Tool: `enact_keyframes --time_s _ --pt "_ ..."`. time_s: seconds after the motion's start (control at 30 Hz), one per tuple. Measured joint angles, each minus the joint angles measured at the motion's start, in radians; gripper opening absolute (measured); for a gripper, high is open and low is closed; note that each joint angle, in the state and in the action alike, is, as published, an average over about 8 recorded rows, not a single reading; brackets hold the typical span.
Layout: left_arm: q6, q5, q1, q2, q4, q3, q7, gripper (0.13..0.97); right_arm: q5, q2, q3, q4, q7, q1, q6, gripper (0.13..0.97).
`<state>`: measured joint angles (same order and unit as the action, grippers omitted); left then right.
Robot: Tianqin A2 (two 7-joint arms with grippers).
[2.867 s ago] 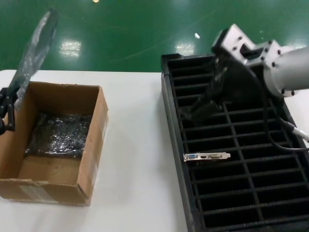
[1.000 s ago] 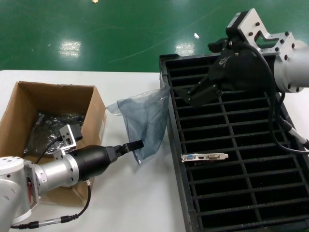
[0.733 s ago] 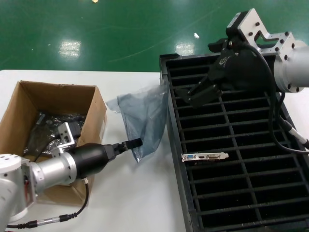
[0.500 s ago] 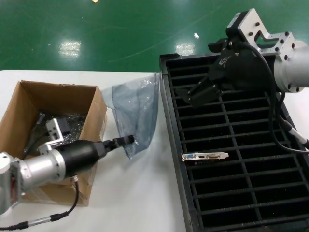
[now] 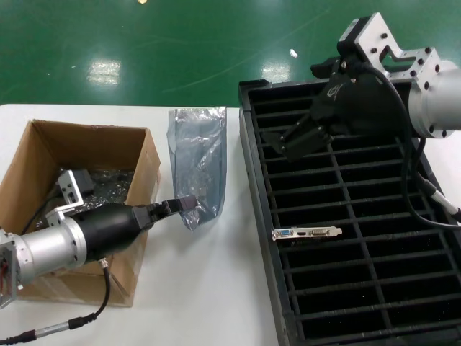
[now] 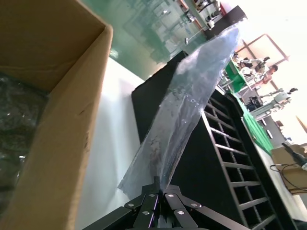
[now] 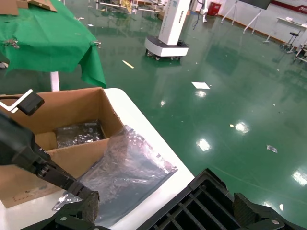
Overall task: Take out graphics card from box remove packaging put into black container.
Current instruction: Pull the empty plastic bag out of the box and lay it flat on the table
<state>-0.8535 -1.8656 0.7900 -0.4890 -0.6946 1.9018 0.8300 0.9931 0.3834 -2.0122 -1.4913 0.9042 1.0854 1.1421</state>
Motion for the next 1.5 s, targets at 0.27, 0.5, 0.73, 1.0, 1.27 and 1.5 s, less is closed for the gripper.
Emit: enact_keyframes --time_s 0.27,0.5,0.73,1.0,1.27,1.5 --pt "-0.008 0.013 -0.006 0.001 -0.013 -0.005 0.003 0.139 0.000 0.000 0.000 0.000 0.000 0.000 0.000 0.966" --pt "-0.022 0.019 0.000 0.013 0.006 -0.013 -0.023 0.143 0.000 0.000 -0.001 0.000 0.000 0.000 0.000 0.966" --pt "-0.025 0.018 -0.004 0.017 0.004 -0.029 -0.043 0.167 0.000 0.000 -0.001 0.000 0.000 0.000 0.000 0.966" --pt "-0.013 0.023 -0.011 0.018 -0.008 -0.039 -0.057 0.248 0.000 0.001 -0.001 0.000 0.001 0.000 -0.001 0.966" --pt "-0.002 0.032 -0.012 0.018 -0.007 -0.046 -0.094 0.379 0.001 0.001 -0.001 0.000 0.001 0.000 -0.001 0.966" --pt "0.118 0.095 -0.026 -0.007 -0.068 -0.056 -0.219 0.527 0.001 0.001 -0.001 0.000 0.001 0.000 -0.001 0.966"
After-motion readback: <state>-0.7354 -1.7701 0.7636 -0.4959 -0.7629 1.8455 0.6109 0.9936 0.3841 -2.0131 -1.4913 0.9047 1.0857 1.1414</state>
